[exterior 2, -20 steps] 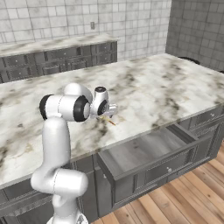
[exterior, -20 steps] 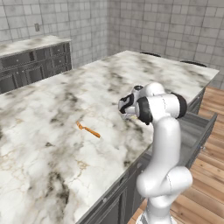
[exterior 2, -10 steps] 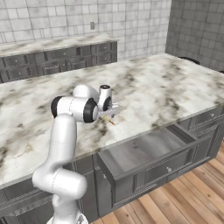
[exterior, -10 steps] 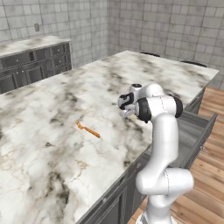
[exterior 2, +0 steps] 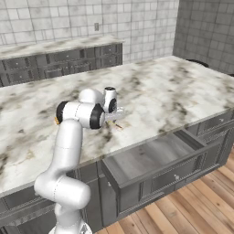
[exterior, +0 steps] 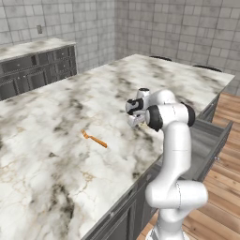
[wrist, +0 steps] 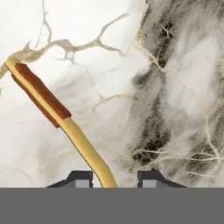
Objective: Organize the utensils by type. Pick up the wooden spoons from the counter and place them in the open cabinet. Then pick up the metallic utensils from the counter and place them in the open drawer.
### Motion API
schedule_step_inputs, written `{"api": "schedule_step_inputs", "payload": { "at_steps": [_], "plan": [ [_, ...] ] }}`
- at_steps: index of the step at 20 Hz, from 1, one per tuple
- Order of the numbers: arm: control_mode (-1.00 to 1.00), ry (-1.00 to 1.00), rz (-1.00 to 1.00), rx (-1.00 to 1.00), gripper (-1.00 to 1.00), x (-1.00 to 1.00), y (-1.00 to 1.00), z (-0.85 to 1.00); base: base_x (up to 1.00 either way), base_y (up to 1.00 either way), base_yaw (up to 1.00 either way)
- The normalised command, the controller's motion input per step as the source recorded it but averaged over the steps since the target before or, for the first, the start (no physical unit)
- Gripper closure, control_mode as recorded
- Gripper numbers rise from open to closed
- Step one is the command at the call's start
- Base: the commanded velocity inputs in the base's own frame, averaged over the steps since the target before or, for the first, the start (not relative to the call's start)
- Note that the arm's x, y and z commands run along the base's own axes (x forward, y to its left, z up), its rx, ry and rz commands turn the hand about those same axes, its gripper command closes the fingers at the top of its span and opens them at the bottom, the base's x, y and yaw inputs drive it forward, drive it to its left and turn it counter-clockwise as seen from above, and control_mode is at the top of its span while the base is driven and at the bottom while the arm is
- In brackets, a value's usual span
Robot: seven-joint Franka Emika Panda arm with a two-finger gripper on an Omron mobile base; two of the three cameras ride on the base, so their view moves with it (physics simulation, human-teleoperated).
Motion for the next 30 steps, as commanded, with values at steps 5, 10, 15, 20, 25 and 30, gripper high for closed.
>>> {"api": "schedule_step_inputs", "payload": {
  "at_steps": [5, 10, 15, 20, 25, 30],
  "plan": [
    [-1.0, 0.0, 0.11, 0.02, 1.0, -0.58, -0.29, -0.42, 0.0, 0.0, 0.0],
    [-1.0, -0.08, 0.21, 0.02, 1.0, -0.45, -0.3, -0.01, 0.0, 0.0, 0.0],
    [-1.0, -0.48, -0.01, 0.13, 1.0, -0.61, -0.43, 0.48, 0.0, 0.0, 0.0],
    [-1.0, -0.07, -0.46, 0.29, 1.0, -0.44, -0.56, 0.58, 0.0, 0.0, 0.0],
    [-1.0, -0.03, -0.63, 0.2, 1.0, -0.09, -0.29, 0.72, 0.0, 0.0, 0.0],
    [-1.0, -0.09, -0.71, 0.16, 1.0, -0.06, -0.08, 0.71, 0.0, 0.0, 0.0]
  ]
}}
